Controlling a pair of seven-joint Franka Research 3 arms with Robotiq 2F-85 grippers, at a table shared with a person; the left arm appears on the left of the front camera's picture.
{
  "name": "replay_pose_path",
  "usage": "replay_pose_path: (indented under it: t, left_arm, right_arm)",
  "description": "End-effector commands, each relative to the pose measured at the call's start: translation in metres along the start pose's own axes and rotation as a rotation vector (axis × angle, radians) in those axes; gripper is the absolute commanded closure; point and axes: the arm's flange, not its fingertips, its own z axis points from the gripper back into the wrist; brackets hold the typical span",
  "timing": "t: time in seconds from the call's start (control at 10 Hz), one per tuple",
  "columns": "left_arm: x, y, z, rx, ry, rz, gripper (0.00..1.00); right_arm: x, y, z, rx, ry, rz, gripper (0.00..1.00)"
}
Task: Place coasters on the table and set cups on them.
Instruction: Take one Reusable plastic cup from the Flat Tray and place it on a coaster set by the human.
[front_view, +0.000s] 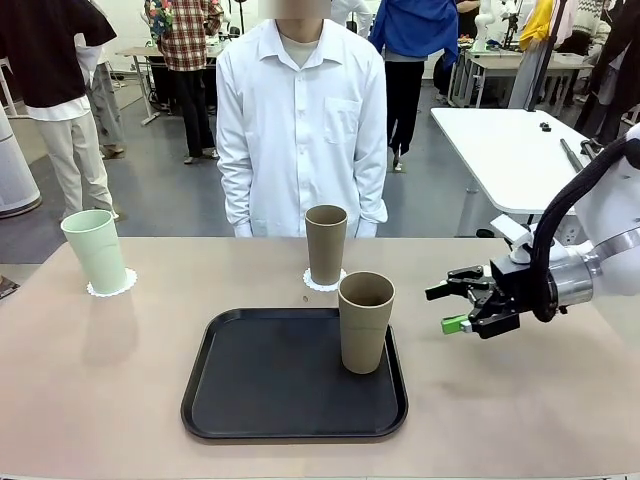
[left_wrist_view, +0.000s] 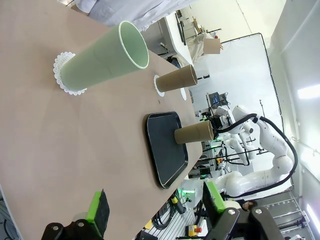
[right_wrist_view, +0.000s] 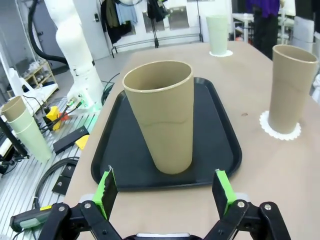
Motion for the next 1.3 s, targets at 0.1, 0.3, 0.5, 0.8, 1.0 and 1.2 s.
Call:
replay_pose_path:
  t: [0.1, 0.3, 0.5, 0.8, 1.0, 1.2]
  left_arm:
    - [-0.001, -0.002, 0.002, -0.010, 0.000, -0.003, 0.00]
    - [-0.001, -0.002, 0.002, -0.010, 0.000, -0.003, 0.00]
    - [-0.001, -0.002, 0.002, -0.010, 0.000, -0.003, 0.00]
    - [-0.001, -0.002, 0.002, -0.010, 0.000, -0.003, 0.00]
    - [-0.001, -0.002, 0.002, -0.010, 0.000, -0.003, 0.00]
    - [-0.001, -0.002, 0.002, -0.010, 0.000, -0.003, 0.00]
  right_arm:
    - [-0.008, -0.011, -0.022, 0.055, -0.081, 0.055, 0.00]
    - [-0.012, -0.016, -0.035, 0.069, -0.091, 0.064, 0.00]
    - [-0.015, -0.023, -0.048, 0.081, -0.087, 0.062, 0.00]
    - [-0.016, -0.030, -0.061, 0.077, -0.100, 0.064, 0.00]
    - [-0.019, -0.035, -0.072, 0.092, -0.088, 0.054, 0.00]
    - [-0.025, -0.040, -0.081, 0.096, -0.080, 0.042, 0.00]
